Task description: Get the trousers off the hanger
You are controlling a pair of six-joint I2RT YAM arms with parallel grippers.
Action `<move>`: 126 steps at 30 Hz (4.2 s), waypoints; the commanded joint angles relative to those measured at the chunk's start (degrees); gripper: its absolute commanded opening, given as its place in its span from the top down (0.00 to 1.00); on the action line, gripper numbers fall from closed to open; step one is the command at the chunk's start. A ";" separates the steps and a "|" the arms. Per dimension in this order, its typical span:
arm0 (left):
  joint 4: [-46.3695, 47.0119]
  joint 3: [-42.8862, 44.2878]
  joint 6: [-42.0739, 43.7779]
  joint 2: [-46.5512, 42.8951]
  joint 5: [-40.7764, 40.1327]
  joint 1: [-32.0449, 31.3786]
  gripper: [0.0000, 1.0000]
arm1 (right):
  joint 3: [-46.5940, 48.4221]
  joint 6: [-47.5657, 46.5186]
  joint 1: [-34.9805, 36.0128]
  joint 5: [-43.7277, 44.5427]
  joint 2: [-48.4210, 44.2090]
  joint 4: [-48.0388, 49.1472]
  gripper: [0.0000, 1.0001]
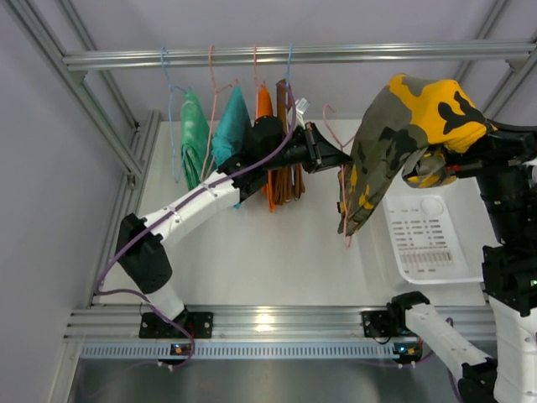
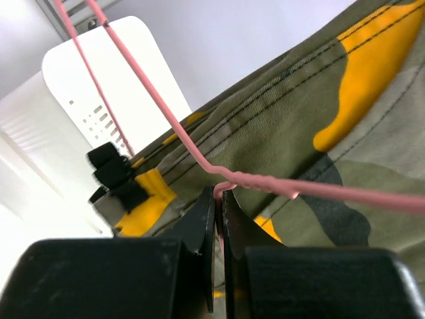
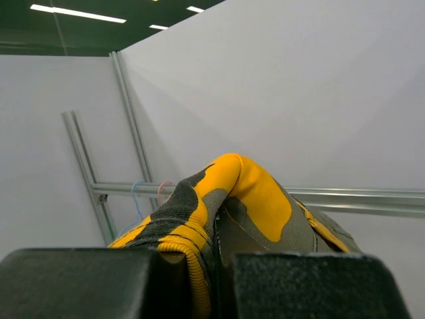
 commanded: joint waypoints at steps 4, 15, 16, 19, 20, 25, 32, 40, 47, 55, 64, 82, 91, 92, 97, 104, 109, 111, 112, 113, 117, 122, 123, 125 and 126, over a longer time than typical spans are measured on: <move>2.83 -2.81 5.67 -2.51 0.69 -0.16 1.00 | 10.40 -6.63 -0.51 9.47 0.02 8.52 1.00; 4.66 0.61 4.98 -0.57 4.11 -2.87 1.00 | 12.62 -9.80 -0.51 8.96 0.11 6.85 1.00; 5.37 1.05 5.06 -0.75 4.81 -3.58 1.00 | 10.70 -9.54 -0.43 8.87 0.11 7.10 1.00; 5.82 3.16 7.78 -1.80 6.49 -6.48 1.00 | 7.44 -9.01 -0.51 9.22 0.02 8.16 1.00; 5.21 3.43 8.31 -2.06 5.79 -6.92 1.00 | 6.90 -8.92 -0.51 9.40 0.11 8.42 1.00; 2.31 0.89 8.84 -3.20 2.46 -7.28 1.00 | 7.68 -8.22 -0.51 9.84 1.25 10.00 1.00; -1.74 -0.88 11.30 -2.42 -3.26 -7.10 1.00 | 17.00 -9.62 -0.51 10.28 3.18 9.13 1.00; -2.70 0.52 12.44 0.30 -5.37 -6.93 1.00 | 23.51 -14.97 -0.60 11.42 3.62 7.64 1.00; -3.24 0.53 12.18 0.39 -5.38 -6.66 1.00 | 24.21 -25.96 -0.51 17.39 2.57 5.88 1.00; -3.67 6.76 16.66 -1.10 -3.79 -6.66 1.00 | 14.74 -43.25 -0.51 29.51 -1.82 3.15 1.00; -4.64 10.02 21.32 -2.42 -5.37 -6.66 1.00 | -0.83 -57.07 -0.51 38.05 -8.94 6.75 1.00; -4.64 11.25 21.23 -3.12 -5.46 -6.49 1.00 | -21.30 -70.79 -0.51 46.40 -16.32 8.34 1.00; -4.64 11.78 18.16 -2.77 -5.02 -5.70 1.00 | -44.68 -69.23 -0.51 46.13 -21.33 11.59 1.00; -4.64 11.95 17.63 -2.77 -4.76 -5.44 1.00 | -47.39 -68.17 -0.51 46.05 -21.51 11.50 1.00; -4.64 12.83 15.87 -2.42 -4.06 -4.64 1.00 | -52.51 -61.84 -0.51 44.82 -20.38 12.46 1.00; -4.64 13.80 16.22 -2.15 -4.06 -4.38 1.00 | -49.80 -53.84 -0.60 43.94 -15.63 4.84 0.64; -4.64 13.71 17.10 -2.51 -4.14 -3.85 1.00 | -43.40 -49.44 -0.60 40.43 -18.77 -11.39 0.27; -4.64 13.71 17.54 -2.59 -3.88 -3.76 1.00 | -41.28 -47.87 -0.69 37.53 -20.28 -15.46 0.21; -4.56 13.71 17.72 -2.59 -3.71 -3.76 1.00 | -38.74 -47.16 -0.60 36.56 -21.59 -18.70 0.20; -4.47 13.71 18.15 -2.51 -3.70 -3.85 1.00 | -37.41 -45.07 -0.60 34.12 -22.30 -20.13 0.20; -4.64 13.71 19.56 -2.16 -3.79 -4.11 1.00 | -32.48 -40.83 -0.60 27.51 -25.29 -21.99 0.31; -6.75 13.19 21.14 -2.15 -3.70 -4.90 1.00 | -32.83 -33.73 -0.60 28.13 -19.68 -19.88 0.66; -6.93 13.27 21.41 -2.24 -3.88 -4.99 1.00 | -32.22 -32.58 -0.69 27.94 -16.80 -19.88 0.67; -7.19 13.54 21.93 -2.42 -4.32 -4.99 1.00 | -31.08 -29.16 -0.60 26.98 -13.62 -20.22 0.67; -7.28 13.62 22.11 -2.51 -4.41 -4.99 1.00 | -30.64 -28.44 -0.60 26.89 -12.04 -20.31 0.66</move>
